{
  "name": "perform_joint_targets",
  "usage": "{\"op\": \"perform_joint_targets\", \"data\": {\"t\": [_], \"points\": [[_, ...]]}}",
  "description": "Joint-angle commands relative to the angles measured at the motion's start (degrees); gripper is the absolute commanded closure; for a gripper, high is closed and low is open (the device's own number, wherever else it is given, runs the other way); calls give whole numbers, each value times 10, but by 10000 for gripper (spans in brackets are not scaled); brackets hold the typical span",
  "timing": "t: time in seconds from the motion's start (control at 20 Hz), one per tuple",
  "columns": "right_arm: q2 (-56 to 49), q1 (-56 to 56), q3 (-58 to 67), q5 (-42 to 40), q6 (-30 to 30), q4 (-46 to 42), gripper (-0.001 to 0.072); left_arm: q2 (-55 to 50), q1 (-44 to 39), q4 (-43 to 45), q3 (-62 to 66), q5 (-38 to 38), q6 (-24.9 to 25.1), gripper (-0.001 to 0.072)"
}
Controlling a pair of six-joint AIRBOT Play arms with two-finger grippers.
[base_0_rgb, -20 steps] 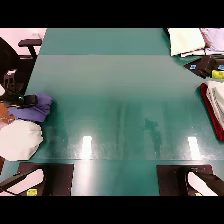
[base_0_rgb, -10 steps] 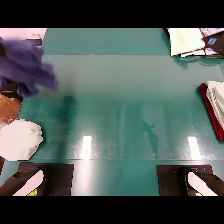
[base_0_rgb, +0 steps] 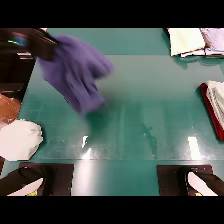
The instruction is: Fold the shirts.
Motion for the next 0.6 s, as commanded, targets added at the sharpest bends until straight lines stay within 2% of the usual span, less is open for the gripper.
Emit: {"op": "perform_joint_targets", "data": {"t": [0.0, 0.05, 0.1, 0.15, 0.2, 0.3, 0.4, 0.55], "points": [[0, 0, 3, 9, 0, 0, 694, -110, -120, 3, 1, 7, 1, 683], [0, 0, 3, 12, 0, 0, 694, -144, -144, 1, 1, 19, 1, 680], [0, 0, 3, 15, 0, 0, 694, -172, -162, -3, 1, 37, 2, 546], [0, 0, 3, 17, 0, 0, 694, -188, -168, -7, 1, 50, 1, 259], [0, 0, 3, 20, 0, 0, 694, -192, -164, -8, 1, 55, -1, 193], [0, 0, 3, 26, 0, 0, 694, -177, -125, -6, 7, 31, -6, 193], [0, 0, 3, 26, 0, 0, 694, -157, -50, -9, -1, -9, -33, 193], [0, 0, 3, 29, 0, 0, 694, -138, 57, -87, -83, -24, -47, 193]]}}
